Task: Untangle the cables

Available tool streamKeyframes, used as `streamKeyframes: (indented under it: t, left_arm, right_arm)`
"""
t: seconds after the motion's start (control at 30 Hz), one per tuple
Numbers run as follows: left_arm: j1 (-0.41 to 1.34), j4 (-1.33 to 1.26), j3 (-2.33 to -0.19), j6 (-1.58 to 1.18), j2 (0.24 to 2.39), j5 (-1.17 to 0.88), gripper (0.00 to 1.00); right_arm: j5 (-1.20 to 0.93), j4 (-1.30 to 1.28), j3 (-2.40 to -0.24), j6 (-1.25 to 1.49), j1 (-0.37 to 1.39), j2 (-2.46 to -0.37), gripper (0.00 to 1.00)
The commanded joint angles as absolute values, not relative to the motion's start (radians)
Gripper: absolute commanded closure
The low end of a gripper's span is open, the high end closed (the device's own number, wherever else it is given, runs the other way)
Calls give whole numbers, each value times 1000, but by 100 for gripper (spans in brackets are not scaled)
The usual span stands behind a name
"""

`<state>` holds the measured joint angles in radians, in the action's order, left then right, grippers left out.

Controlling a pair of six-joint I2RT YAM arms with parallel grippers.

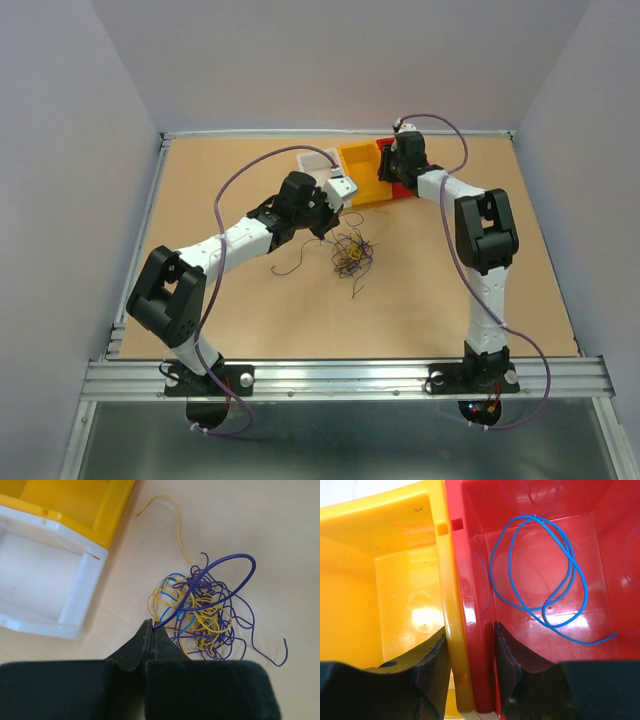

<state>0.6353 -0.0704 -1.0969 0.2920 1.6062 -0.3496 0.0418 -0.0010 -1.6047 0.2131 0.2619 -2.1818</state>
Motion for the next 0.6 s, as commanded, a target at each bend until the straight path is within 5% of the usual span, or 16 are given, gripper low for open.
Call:
streamKeyframes:
  t: [0.0,0.17,0.2,0.23,0.3,0.57]
  left_arm:
    - [641,-83,-1115,308,1560,-345,100]
    - [641,-83,-1115,313,1555,-344,100]
    - [641,-81,-1115,311,1554,-342,100]
    - [641,-81,-1115,313,1552,-344,100]
    - [640,-78,-1117,311,1546,-341,100]
    - [640,-35,-1138,305,1477,-356,100]
  right_arm:
    - [94,34,-1716,201,258,-2206,62]
    - [78,37,-1746,157,258,-2201,52]
    - [72,37,-1741,152,258,-2194,43]
    - [65,37,-1732,149,258,-2172,24]
    - [48,48,-1689,141,258,-2142,14]
    - [-84,130,-1433,117,265,-1846,5]
